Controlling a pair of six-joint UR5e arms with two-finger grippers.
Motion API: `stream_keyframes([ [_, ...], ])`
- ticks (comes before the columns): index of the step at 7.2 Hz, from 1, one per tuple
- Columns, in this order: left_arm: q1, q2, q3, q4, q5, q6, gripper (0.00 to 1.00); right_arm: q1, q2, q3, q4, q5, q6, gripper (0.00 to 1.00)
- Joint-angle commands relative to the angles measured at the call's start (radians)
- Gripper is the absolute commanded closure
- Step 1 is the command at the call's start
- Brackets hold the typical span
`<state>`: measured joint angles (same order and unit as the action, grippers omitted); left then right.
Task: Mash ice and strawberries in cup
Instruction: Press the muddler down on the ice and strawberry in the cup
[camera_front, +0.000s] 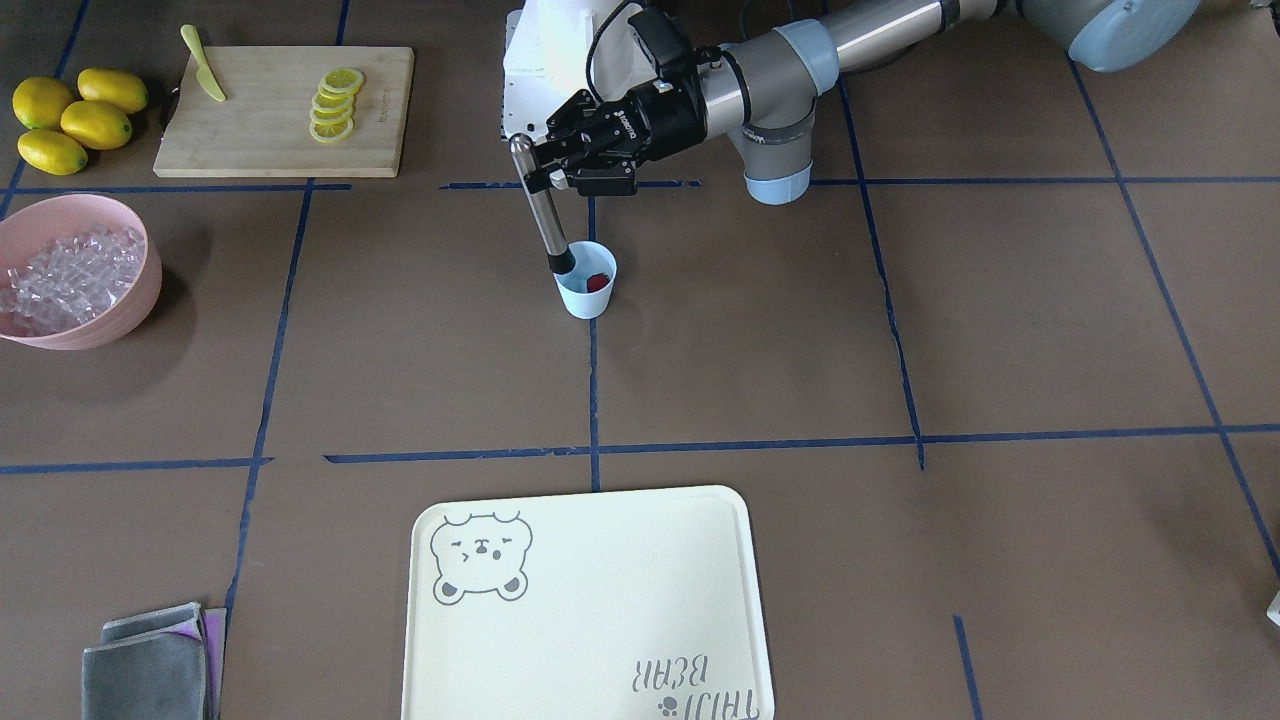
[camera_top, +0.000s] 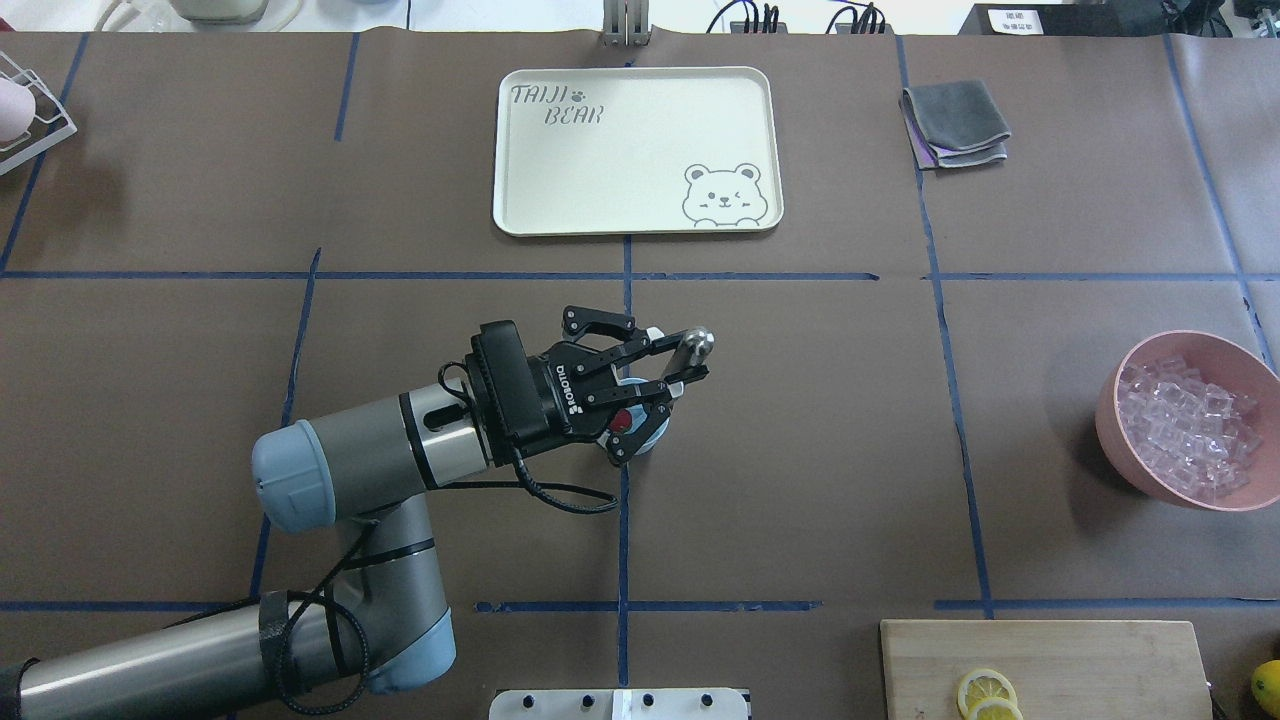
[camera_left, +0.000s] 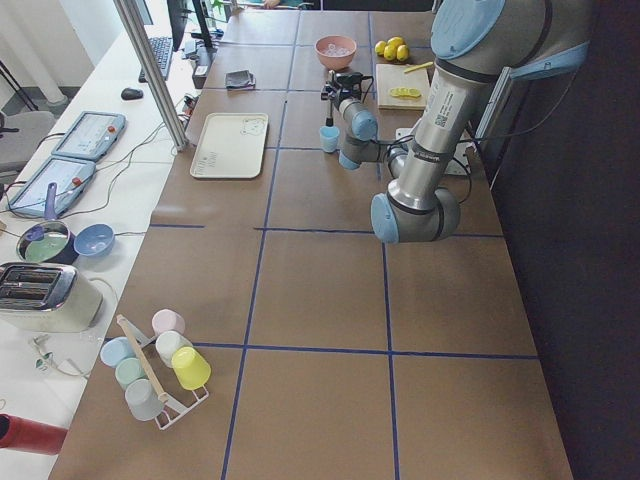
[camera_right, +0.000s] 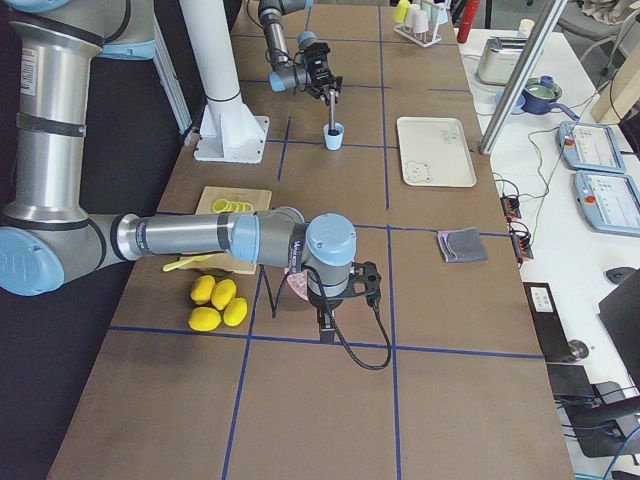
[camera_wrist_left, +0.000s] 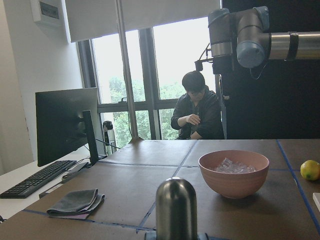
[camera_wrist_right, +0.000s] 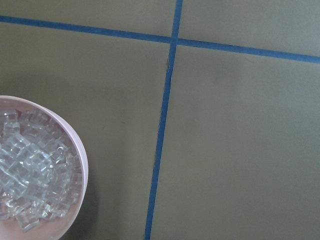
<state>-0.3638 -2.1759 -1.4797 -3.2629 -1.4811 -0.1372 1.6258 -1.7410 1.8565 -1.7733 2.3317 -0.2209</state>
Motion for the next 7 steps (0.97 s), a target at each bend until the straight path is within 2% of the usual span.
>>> stream_keyframes([
  [1,-0.04,-0.005,-0.084,0.072,-0.001,-0.039,1.0,0.0,0.0,0.001,0.0,0.0,0.0,0.0],
  [2,-0.073,-0.001,-0.14,0.177,-0.004,-0.231,1.0,0.0,0.0,0.001,0.0,0.0,0.002,0.0],
  [3,-0.076,0.008,-0.251,0.359,-0.01,-0.398,1.0,0.0,0.0,0.003,0.0,0.0,0.002,0.0],
  [4,-0.076,0.008,-0.384,0.61,-0.01,-0.471,1.0,0.0,0.0,0.003,0.0,0.0,0.002,0.0],
  [6,-0.078,0.005,-0.615,1.124,-0.01,-0.49,1.0,0.0,0.0,0.003,0.0,0.002,0.002,0.0],
  [7,-0.079,0.008,-0.699,1.296,-0.011,-0.492,1.0,0.0,0.0,0.003,0.0,0.002,0.002,0.0],
])
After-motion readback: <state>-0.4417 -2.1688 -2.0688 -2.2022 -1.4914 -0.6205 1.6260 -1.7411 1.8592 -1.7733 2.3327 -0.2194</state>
